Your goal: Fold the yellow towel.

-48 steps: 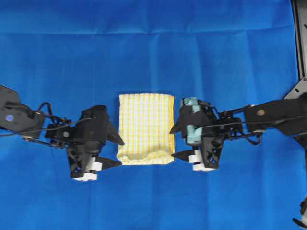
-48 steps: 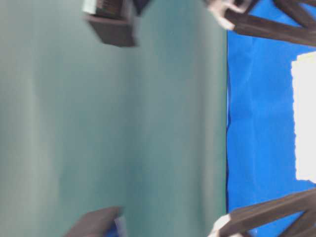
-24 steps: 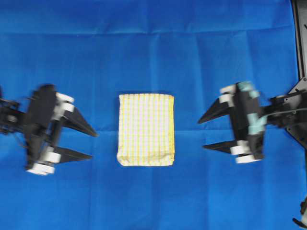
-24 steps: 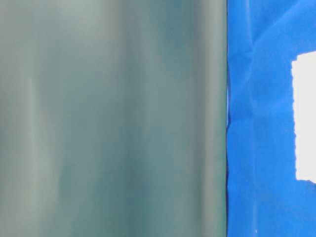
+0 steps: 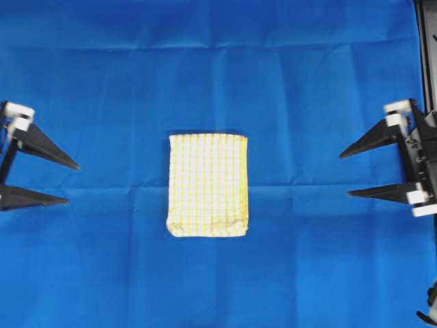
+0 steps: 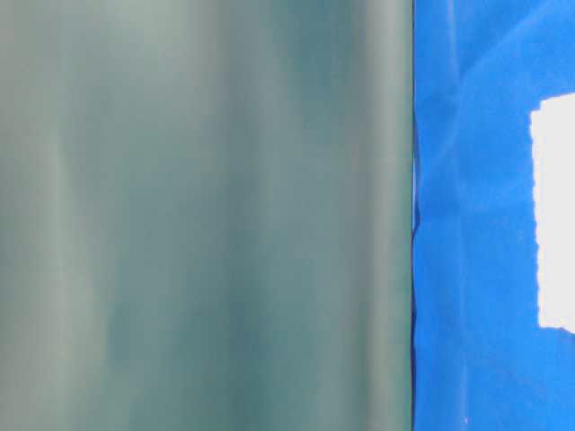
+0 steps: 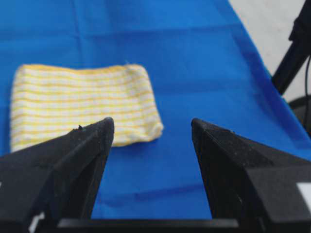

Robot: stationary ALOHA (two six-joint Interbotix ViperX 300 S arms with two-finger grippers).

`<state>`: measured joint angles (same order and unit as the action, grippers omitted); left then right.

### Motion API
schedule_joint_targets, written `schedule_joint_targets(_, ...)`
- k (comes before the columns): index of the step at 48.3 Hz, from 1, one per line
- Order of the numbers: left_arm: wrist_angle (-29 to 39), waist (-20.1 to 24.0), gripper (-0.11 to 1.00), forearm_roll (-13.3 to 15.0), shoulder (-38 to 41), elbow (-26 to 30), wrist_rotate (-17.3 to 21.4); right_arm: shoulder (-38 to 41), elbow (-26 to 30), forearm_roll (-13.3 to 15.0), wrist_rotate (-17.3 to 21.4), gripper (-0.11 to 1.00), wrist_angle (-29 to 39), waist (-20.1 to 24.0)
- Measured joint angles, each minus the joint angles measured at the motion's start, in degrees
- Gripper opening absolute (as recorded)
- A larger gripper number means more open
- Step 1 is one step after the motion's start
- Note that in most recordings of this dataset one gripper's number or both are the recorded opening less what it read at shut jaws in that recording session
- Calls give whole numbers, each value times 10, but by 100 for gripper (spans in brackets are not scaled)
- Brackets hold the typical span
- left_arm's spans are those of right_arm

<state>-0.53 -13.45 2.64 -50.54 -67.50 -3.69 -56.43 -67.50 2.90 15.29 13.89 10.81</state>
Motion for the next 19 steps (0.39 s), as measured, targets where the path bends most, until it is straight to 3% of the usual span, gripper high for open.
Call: schedule_joint_targets(19,-1,29,58,-1,-113,-98,4,-48,-68,-2,11,73,-7,-40)
